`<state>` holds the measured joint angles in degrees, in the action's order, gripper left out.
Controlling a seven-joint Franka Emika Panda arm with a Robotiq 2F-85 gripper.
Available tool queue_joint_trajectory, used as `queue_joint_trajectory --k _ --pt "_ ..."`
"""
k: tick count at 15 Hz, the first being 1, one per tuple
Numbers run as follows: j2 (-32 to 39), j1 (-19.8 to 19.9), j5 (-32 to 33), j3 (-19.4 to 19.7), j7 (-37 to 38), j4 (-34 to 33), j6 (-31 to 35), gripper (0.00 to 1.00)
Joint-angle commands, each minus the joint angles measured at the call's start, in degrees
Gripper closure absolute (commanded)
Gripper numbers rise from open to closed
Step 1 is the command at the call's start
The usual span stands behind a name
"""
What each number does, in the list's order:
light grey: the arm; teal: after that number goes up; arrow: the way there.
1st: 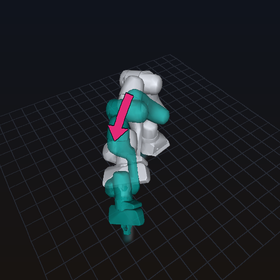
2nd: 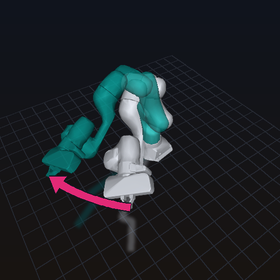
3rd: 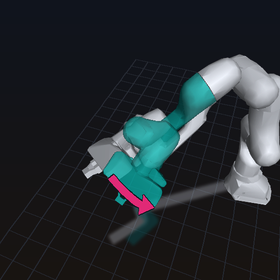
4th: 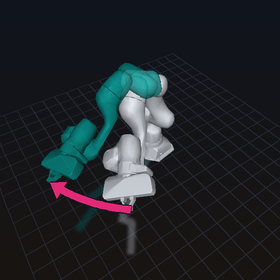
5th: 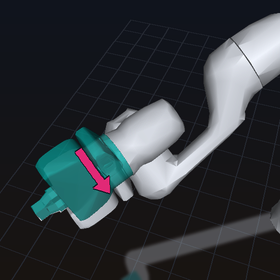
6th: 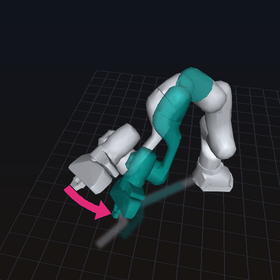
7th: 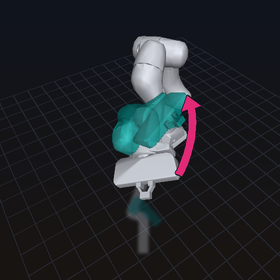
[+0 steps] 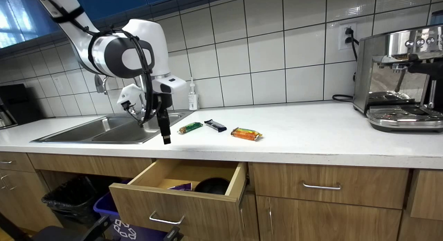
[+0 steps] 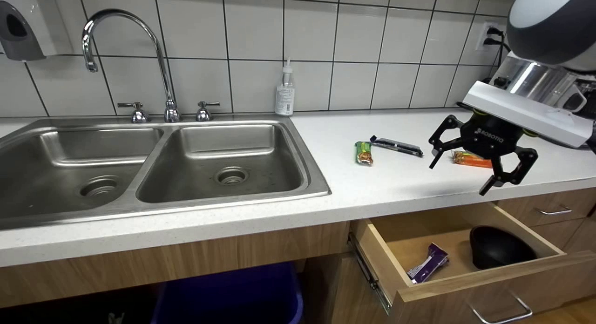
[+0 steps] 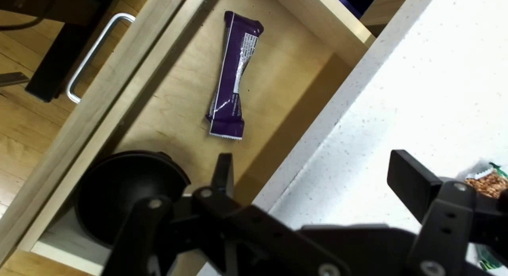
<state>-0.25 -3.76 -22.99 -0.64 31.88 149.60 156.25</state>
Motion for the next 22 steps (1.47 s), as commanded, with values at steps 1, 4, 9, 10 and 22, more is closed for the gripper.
queue_joint_trajectory --k 1,4,9,10,22 --pt "0.9 1.9 2.5 0.7 -1.0 -4.7 -4.1 0.00" --pt "2.1 2.9 3.5 1.7 -1.4 -8.1 -5.7 0.00" --pt "4.6 4.6 3.5 3.5 -2.4 -12.7 -7.3 0.00" --pt "5.1 4.9 3.5 3.8 -2.4 -13.5 -7.4 0.00" --pt "12.9 7.8 3.1 8.2 -0.4 -21.7 -7.0 0.00"
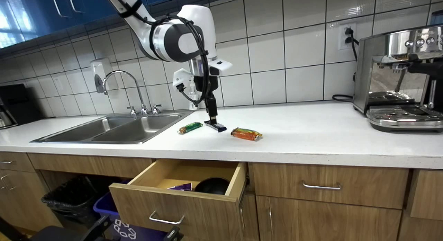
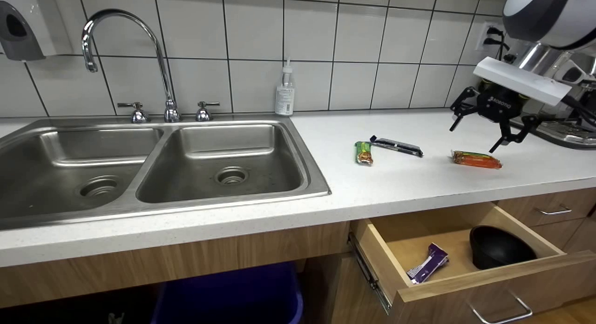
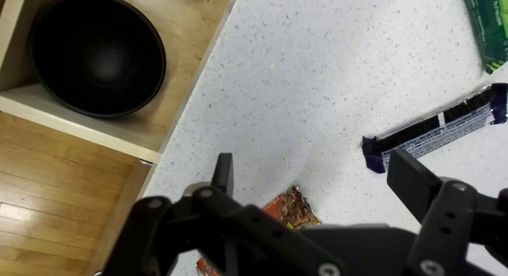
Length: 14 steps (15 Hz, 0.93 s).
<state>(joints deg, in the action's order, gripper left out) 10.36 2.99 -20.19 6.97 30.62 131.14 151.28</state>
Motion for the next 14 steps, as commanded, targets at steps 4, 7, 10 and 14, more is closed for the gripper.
queue_joint_trajectory --k 4,7,10,14 --pt "5.3 1.6 0.2 1.9 1.9 -5.6 -1.7 0.00" --pt "7.4 1.8 0.1 2.8 3.2 -7.6 -1.7 0.00" --pt "9.7 1.8 -0.2 3.5 5.1 -9.7 -1.5 0.00" --pt "12.4 1.9 0.0 4.2 8.3 -12.3 -1.7 0.00"
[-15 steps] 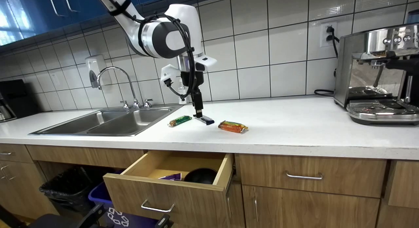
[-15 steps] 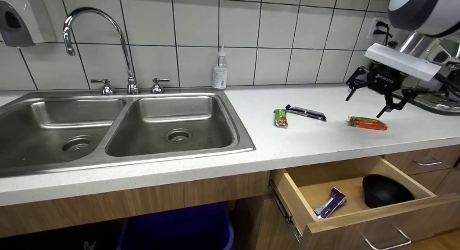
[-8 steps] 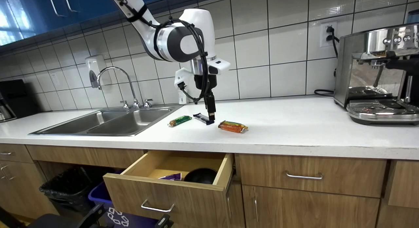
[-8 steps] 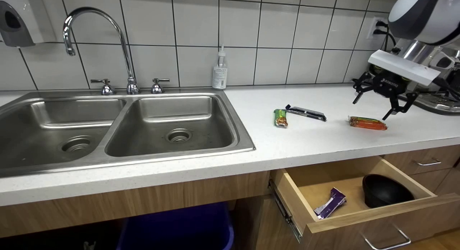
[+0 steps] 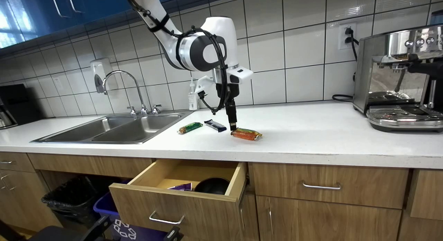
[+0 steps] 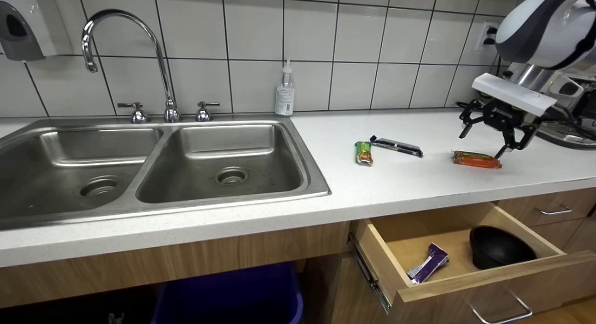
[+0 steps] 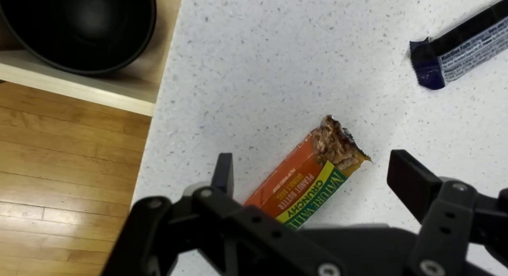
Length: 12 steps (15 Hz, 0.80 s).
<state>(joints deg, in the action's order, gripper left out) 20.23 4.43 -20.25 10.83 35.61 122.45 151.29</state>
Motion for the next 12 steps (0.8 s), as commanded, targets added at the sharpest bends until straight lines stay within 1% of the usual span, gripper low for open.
queue_joint_trajectory --k 1,12 --pt "3.1 0.5 -0.1 0.4 3.9 -4.1 -1.7 0.00" --pt "7.6 1.1 0.0 1.0 9.1 -7.5 -2.3 0.00"
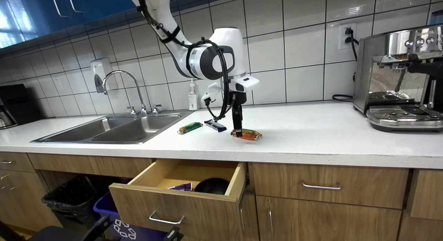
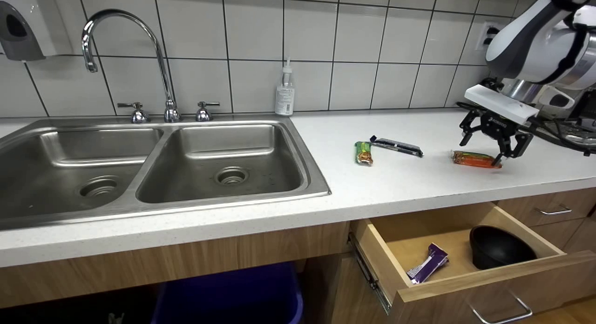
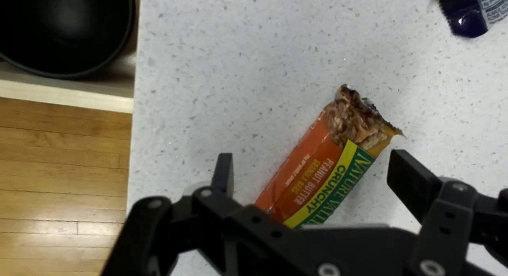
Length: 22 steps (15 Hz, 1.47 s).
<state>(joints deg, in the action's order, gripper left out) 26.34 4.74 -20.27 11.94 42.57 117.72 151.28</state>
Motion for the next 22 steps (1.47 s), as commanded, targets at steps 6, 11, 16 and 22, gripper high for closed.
queue_joint_trajectory --k 6,11,16,22 --pt "3.5 1.1 0.1 -0.2 3.6 -5.3 -3.0 0.00" --pt "4.9 1.4 0.0 -0.4 4.0 -7.3 -4.0 0.00" --pt "5.8 1.4 0.0 -0.4 4.1 -8.6 -4.5 0.00" --pt "6.3 1.6 -0.2 -0.5 4.0 -9.2 -4.7 0.35"
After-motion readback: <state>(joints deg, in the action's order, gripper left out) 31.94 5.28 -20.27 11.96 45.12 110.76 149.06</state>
